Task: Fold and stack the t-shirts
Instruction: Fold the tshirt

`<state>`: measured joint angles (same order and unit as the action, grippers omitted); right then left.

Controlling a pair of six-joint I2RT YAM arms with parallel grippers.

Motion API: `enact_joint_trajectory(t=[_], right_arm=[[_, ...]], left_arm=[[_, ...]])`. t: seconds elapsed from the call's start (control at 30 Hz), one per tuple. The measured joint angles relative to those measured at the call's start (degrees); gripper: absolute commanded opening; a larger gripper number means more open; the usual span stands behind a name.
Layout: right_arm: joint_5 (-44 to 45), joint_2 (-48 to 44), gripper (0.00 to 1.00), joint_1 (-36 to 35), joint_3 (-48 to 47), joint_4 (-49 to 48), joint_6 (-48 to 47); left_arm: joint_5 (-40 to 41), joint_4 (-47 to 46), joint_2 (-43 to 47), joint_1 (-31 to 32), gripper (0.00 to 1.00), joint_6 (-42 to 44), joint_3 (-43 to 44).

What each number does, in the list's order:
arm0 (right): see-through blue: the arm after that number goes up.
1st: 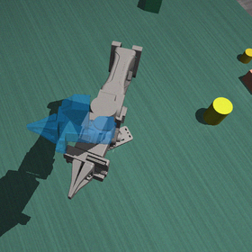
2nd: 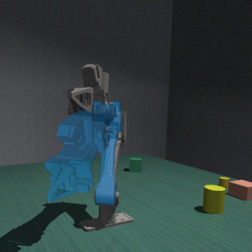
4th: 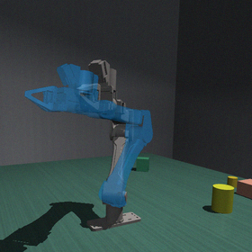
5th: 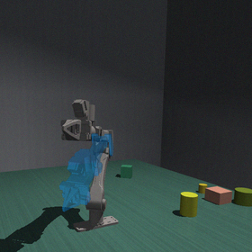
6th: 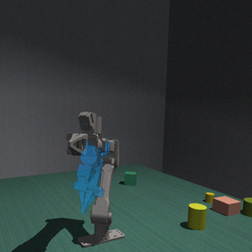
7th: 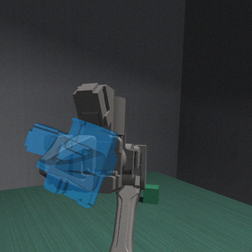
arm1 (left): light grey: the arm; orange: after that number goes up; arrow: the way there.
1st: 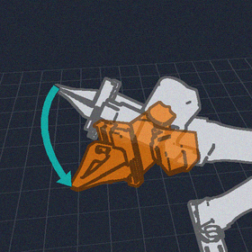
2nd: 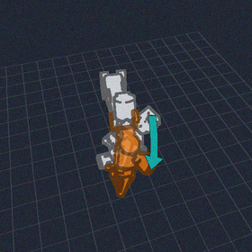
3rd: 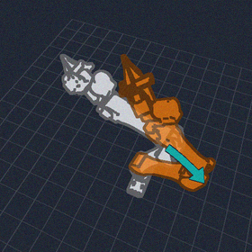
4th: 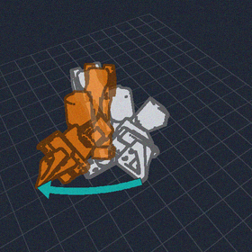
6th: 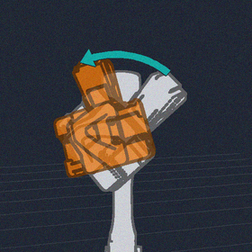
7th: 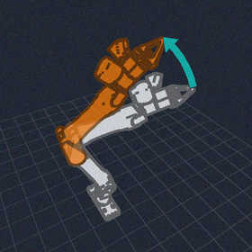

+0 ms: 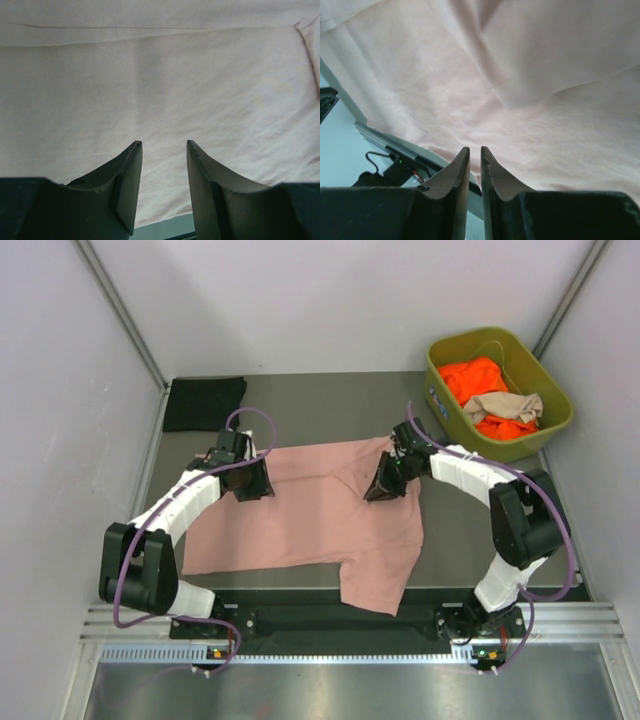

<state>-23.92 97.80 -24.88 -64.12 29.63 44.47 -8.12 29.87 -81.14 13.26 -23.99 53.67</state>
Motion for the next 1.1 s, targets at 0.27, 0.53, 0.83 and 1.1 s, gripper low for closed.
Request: enact_joint_trajectory(t=[0.27,0.53,0.83,1.1], right_arm=[[3.5,-0.5,0.39,1.5,-6.8,5.9,-12.7],[12.4,-0.5,0.40,11.6,-6.4,4.0,-19.3],[13.4,4.7,0.40,15.0,-6.4,1.1,-22.9],[11.9,5.5,0.34,15.0,-5.5,-1.9,-24.1]], left_arm=[[-0.4,0.1,0.0,-0.1,0.45,0.4,-0.1],[-5.8,-1.9,0.0,2.8,0.52,1.2,-0.1],[-9.0,-4.8,-1.9,12.9,0.51,-0.6,0.0],[-8.5,-4.9,-1.0,13.1,0.51,-1.2,-0.4]])
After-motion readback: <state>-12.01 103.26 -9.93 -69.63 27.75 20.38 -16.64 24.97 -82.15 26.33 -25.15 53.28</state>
